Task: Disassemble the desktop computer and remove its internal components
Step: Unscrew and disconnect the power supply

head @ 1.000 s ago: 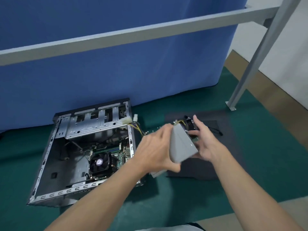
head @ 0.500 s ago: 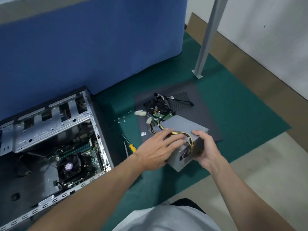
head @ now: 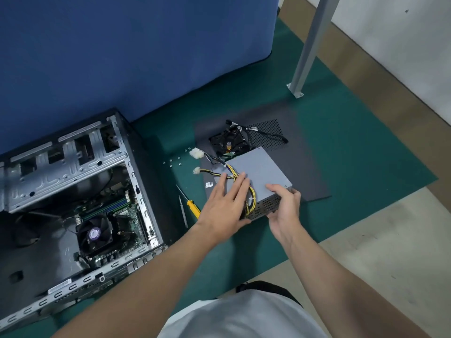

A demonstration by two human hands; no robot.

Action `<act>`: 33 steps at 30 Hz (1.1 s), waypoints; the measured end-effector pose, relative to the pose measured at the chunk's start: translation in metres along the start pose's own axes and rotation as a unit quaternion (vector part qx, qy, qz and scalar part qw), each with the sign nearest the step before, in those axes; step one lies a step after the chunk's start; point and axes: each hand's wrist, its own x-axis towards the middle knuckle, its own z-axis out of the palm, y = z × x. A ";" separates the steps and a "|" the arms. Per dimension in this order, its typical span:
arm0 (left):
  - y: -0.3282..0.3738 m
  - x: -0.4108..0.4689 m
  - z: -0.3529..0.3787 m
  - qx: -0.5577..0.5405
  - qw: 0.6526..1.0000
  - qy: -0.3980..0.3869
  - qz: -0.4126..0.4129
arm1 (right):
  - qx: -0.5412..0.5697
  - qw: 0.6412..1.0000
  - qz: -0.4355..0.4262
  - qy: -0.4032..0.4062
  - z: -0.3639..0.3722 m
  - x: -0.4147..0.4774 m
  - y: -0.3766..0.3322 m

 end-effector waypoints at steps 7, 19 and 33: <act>-0.015 0.014 -0.002 0.011 1.000 -0.004 -0.014 | 0.021 0.999 0.031 -0.002 0.022 0.017 0.002; -0.033 0.034 0.008 0.028 0.999 -0.020 -0.021 | -0.279 0.951 -0.072 0.110 0.038 0.038 0.018; -0.049 0.027 0.006 0.005 1.000 -0.026 0.005 | -0.511 0.805 -0.261 0.151 0.039 0.038 0.013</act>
